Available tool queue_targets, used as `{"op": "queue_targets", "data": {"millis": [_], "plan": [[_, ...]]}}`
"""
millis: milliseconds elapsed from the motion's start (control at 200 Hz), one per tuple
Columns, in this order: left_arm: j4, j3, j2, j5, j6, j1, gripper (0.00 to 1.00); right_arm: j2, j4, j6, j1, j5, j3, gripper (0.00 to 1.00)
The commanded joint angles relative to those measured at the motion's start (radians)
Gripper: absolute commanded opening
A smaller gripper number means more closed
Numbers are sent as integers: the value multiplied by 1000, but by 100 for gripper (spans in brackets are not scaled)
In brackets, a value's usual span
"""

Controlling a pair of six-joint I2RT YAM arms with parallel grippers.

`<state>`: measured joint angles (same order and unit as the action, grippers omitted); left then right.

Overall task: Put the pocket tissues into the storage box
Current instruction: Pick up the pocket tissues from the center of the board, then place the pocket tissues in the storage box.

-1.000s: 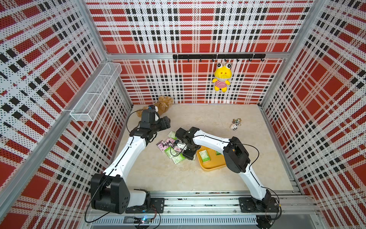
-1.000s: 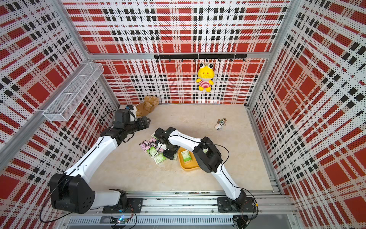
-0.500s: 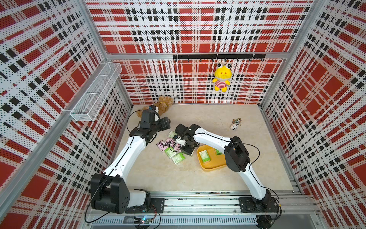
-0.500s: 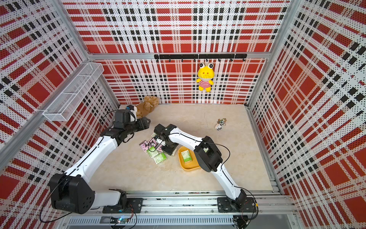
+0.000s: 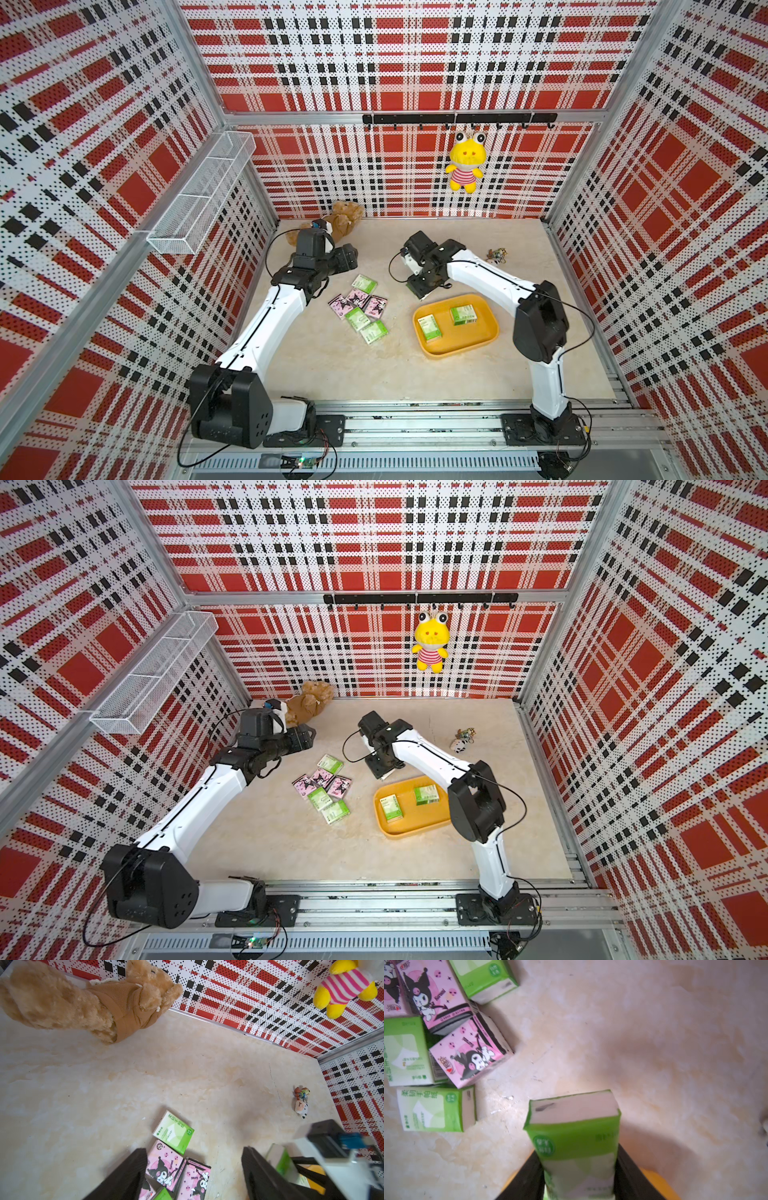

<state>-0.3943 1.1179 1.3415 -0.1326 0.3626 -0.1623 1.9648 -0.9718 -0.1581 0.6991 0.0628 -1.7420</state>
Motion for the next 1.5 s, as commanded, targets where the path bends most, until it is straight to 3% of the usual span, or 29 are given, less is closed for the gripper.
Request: {"op": "queue_targets", "data": {"millis": [0, 190, 521, 1227, 1493], "plan": [[-10, 37, 7, 5, 1, -16, 79, -157, 59, -101, -8, 4, 138, 54], [-10, 53, 31, 20, 1, -49, 79, -302, 105, -180, -14, -19, 359, 54], [-10, 48, 27, 30, 1, -58, 79, -318, 172, -224, -15, -28, 544, 54], [-11, 44, 28, 25, 1, -47, 79, -172, 190, -219, -16, -6, 520, 57], [-12, 47, 37, 24, -2, -48, 79, -147, 176, -223, -16, -13, 485, 67]]}}
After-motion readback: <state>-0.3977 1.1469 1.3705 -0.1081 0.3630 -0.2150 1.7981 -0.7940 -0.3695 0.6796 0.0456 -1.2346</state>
